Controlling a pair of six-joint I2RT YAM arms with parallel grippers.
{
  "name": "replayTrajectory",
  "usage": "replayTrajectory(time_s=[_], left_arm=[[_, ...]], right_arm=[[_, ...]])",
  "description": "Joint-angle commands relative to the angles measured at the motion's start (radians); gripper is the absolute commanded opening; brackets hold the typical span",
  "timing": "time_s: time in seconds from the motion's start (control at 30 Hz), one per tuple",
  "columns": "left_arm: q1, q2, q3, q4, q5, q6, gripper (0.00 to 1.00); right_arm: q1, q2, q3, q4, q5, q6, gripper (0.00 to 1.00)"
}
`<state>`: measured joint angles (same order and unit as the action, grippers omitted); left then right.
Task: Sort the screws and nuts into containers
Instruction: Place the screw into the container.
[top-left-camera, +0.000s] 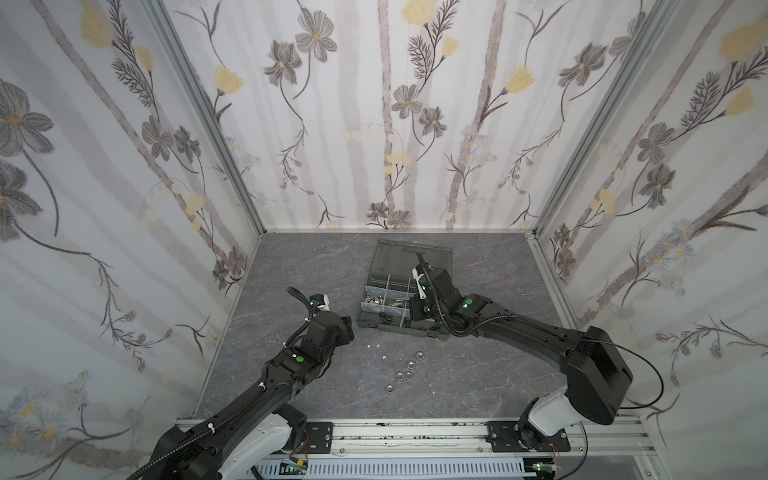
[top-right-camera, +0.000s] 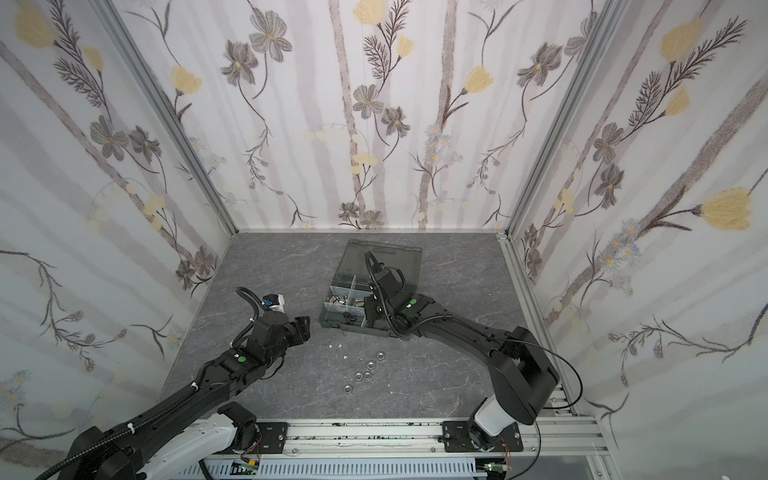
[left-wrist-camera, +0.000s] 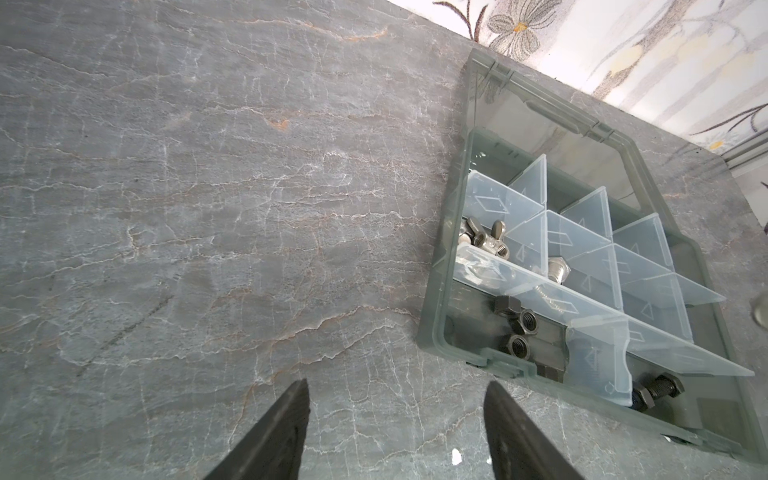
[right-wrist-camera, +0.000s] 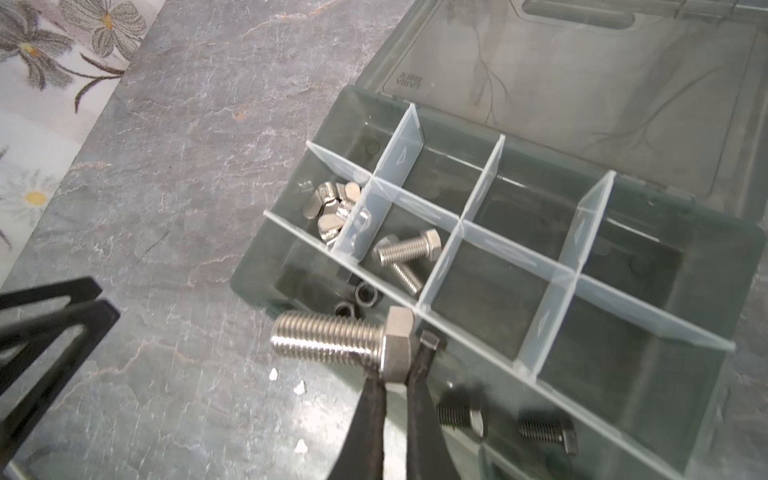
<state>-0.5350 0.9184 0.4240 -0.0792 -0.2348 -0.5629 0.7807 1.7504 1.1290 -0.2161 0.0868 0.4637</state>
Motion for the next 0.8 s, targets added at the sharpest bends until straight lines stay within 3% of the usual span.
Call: replayTrajectory(time_s=[0.0, 0.17, 0.47, 0.77], left_arm=[[0.001, -0.007, -0.008, 0.013, 0.007, -0.032, 0.69], [0.001, -0.012, -0.018, 0.013, 0.012, -0.041, 0.69], [0.001, -0.013, -0.021, 0.015, 0.022, -0.048, 0.69], [0.001, -0.014, -0.024, 0.015, 0.028, -0.058, 0.69]], right_arm=[[-0.019, 0.065, 0.079, 0.042, -0.042, -0.052, 0.06], [-0.025, 0.157, 0.161, 0.018, -0.066, -0.063, 0.06], [-0.02, 0.193, 0.144, 0.032, -0.088, -0.051, 0.08], [-0.019, 0.192, 0.143, 0.034, -0.094, -0.049, 0.27]])
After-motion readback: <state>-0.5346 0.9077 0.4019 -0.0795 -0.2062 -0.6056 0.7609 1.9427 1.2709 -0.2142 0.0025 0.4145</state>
